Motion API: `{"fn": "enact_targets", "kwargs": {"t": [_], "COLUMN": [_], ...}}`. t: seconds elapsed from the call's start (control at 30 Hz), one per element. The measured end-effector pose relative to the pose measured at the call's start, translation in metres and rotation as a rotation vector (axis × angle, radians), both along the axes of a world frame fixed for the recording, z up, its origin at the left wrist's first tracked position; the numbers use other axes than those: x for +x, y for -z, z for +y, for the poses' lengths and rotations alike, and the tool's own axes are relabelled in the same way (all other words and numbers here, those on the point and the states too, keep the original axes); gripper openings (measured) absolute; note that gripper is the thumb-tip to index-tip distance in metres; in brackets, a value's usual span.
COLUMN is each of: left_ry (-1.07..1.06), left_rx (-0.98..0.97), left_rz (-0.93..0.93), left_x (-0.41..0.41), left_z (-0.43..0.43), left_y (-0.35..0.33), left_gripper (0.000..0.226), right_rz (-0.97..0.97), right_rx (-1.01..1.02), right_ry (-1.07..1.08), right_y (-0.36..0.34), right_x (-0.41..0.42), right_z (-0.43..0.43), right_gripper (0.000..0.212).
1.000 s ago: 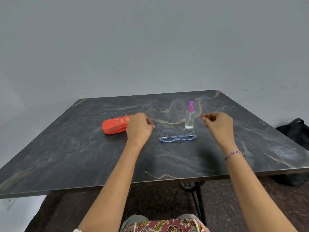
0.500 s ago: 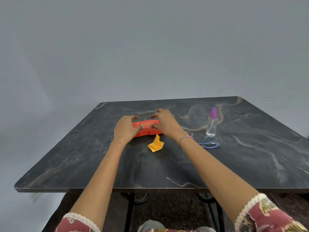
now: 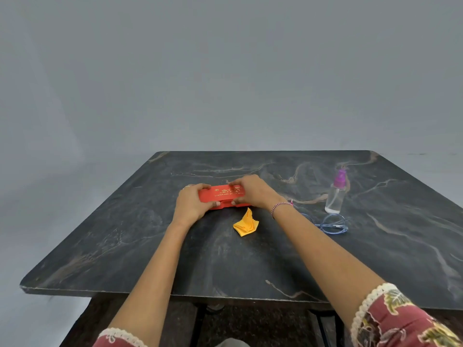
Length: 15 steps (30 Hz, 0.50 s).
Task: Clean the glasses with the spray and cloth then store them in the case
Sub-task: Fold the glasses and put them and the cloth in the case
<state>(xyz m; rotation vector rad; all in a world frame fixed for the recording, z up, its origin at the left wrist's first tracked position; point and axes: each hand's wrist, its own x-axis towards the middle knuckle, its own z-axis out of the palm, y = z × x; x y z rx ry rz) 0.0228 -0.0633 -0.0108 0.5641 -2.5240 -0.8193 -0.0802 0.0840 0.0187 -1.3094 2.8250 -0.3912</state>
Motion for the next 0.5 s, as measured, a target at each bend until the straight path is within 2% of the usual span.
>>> {"fn": "enact_targets", "kwargs": {"t": [0.2,0.37,0.5], "left_ry": [-0.015,0.000,0.017], "left_rx": [0.072,0.171,0.209], "left_rz": [0.022,0.086,0.146], "left_x": [0.013,0.028,0.033], "left_z": [-0.004,-0.006,-0.001], "left_y": [0.001,0.005,0.008], "left_gripper": [0.061,0.075,0.097], "right_rz": [-0.007,-0.056,-0.108], "right_rx": [0.038,-0.128,-0.329], "right_ry": [-0.057,-0.085,0.001], "right_y": [-0.002,-0.007,-0.013], "right_x": [0.003,0.005,0.000], "right_z": [0.010,0.023,0.020], "right_gripper": [0.064,0.039,0.028]}}
